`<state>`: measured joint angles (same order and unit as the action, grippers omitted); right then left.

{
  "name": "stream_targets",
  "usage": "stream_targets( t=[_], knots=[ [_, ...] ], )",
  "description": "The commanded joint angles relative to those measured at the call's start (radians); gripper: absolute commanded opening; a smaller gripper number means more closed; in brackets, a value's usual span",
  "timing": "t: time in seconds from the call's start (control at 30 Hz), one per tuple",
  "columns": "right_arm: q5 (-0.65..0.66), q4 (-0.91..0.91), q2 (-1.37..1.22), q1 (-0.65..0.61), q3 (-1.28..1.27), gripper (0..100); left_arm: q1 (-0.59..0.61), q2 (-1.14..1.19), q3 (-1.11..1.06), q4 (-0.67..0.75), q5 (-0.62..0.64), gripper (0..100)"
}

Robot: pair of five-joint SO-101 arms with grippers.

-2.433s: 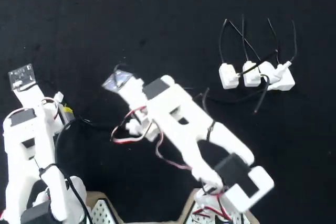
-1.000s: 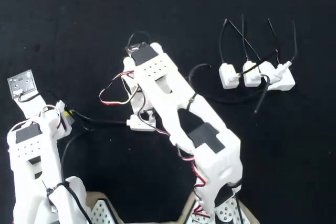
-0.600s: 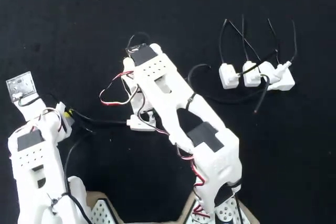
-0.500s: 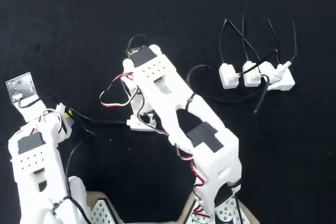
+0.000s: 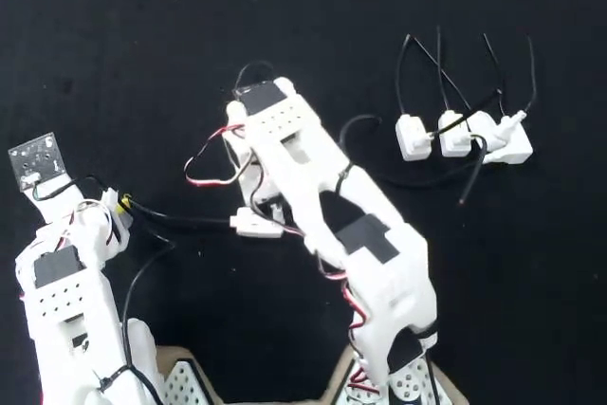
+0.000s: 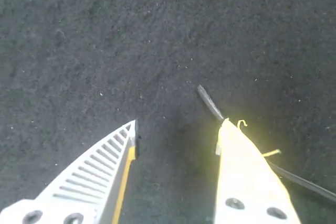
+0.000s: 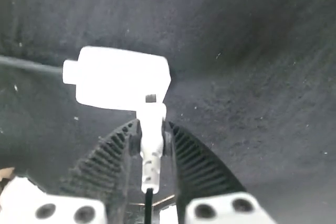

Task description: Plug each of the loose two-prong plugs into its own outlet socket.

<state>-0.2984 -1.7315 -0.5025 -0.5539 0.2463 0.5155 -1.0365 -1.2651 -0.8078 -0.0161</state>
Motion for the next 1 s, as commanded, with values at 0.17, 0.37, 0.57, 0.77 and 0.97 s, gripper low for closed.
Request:
stream_targets(
  t=[0.17,0.37,0.57,0.77,0.97],
  knots=[
    [-0.012,-0.032,-0.096,0.035,0.087,1.1,-0.002,-0.018,0.004,0.009,0.009,25],
    [-0.124,-0.029,-0.097,0.043,0.101,1.1,-0.002,-0.018,0.005,0.011,0.009,25],
    [-0.152,-0.031,-0.094,0.049,0.131,1.1,-0.002,-0.018,0.005,0.011,0.009,25],
    [-0.187,-0.031,-0.094,0.048,0.124,1.1,-0.002,-0.018,0.004,0.011,0.009,25],
    [-0.233,-0.029,-0.094,0.052,0.128,1.1,-0.002,-0.018,0.004,0.011,0.009,25]
  ],
)
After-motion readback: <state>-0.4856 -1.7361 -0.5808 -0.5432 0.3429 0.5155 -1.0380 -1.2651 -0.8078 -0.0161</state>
